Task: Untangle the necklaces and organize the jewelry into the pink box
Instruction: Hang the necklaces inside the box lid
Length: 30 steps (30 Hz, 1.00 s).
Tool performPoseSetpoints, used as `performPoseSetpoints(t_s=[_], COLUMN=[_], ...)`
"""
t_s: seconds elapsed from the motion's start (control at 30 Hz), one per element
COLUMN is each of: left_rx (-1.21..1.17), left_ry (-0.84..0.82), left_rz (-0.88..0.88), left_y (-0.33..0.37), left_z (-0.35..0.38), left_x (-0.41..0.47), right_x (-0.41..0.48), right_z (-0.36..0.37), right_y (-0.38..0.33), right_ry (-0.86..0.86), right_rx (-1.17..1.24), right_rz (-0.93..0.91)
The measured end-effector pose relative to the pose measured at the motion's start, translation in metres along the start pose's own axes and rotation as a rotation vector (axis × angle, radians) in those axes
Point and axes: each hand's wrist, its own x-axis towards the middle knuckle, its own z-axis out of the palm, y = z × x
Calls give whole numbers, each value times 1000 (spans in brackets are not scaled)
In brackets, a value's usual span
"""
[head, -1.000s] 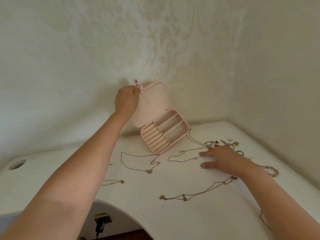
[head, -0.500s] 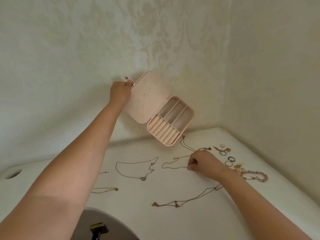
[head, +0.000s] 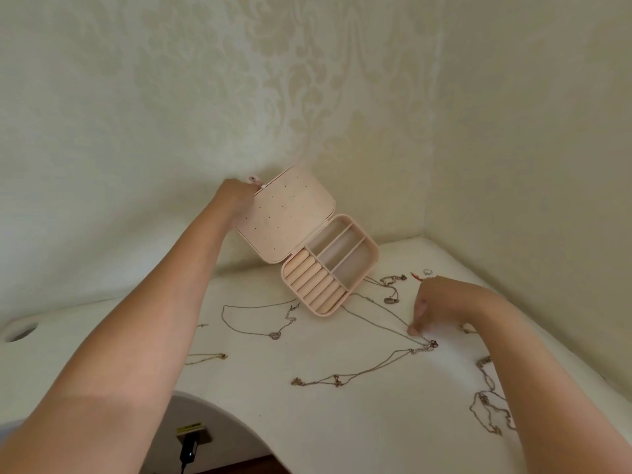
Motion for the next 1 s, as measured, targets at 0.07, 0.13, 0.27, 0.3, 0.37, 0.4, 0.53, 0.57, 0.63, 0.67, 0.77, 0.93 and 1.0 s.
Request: performPoseSetpoints(t_s=[0.07, 0.13, 0.27, 0.3, 0.37, 0.4, 0.53, 0.57, 0.63, 0.67, 0.77, 0.93, 1.0], left_rx=[48, 111, 92, 54, -9, -27, -38, -25, -6, 8, 41, 51, 55], left_ry=[-49, -85, -180, -196, -218, -229, -264, -271, -283, -288, -298, -325, -327], left_rz=[-8, -24, -77, -96, -140, -158, -200, -206, -206, -200, -179, -171, -140], left_y=[-3, -8, -25, -30, -41, -44, -50, -51, -51, -51, -52, -55, -56], left_z=[-7, -13, -19, -22, -27, -29, -28, -27, -23, -22, -17, -17, -18], left_x=[1, 3, 4, 5, 6, 6, 1, -1, -3, -4, -4, -6, -5], right_x=[14, 31, 61, 66, 75, 79, 82, 81, 81, 81, 82, 80, 77], right_z=[2, 6, 15, 16, 16, 15, 7, 3, -2, -3, -3, -2, -7], right_y=[-7, -16, -30, -33, -35, -35, -32, -30, -26, -24, -22, -23, -19], right_ry=[138, 255, 259, 250, 214, 196, 102, 68, 22, 14, 9, 19, 84], right_rx=[128, 248, 265, 264, 264, 265, 240, 213, 172, 166, 154, 2, 118], right_rz=[-55, -113, -198, -210, -211, -210, -188, -182, -174, -169, -174, -203, -258])
